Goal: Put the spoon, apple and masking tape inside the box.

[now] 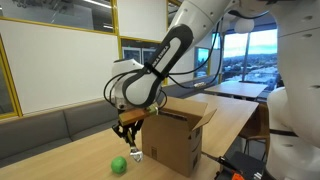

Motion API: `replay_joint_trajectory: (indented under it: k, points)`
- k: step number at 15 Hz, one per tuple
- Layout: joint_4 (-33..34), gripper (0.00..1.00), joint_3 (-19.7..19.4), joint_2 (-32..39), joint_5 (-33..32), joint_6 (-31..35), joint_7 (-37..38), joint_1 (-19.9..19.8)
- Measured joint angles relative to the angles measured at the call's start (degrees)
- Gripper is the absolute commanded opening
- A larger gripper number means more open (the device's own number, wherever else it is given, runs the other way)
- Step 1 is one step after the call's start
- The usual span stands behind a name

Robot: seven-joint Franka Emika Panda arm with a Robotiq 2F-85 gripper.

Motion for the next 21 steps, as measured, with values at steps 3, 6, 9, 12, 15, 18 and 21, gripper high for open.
replay_joint_trajectory:
  k: [3,6,9,12,15,18,21]
  points:
    - [0.2,0.16,3.5,-7.2,-2.9,-6.4,1.0,-2.8]
    - [0.4,0.16,7.0,-13.0,-4.1,-11.6,1.1,-6.8]
    - [0.6,0.16,8.7,-16.6,-4.8,-14.4,0.3,-11.1]
    - [1.5,0.16,8.8,-17.4,-4.9,-16.0,-2.4,-15.6]
    - [3.2,0.16,8.4,-16.8,-6.0,-16.8,-5.9,-20.1]
    - [5.7,0.15,7.3,-15.3,-6.8,-17.5,-9.5,-23.6]
    - [9.3,0.15,5.8,-13.1,-6.9,-18.8,-12.3,-25.9]
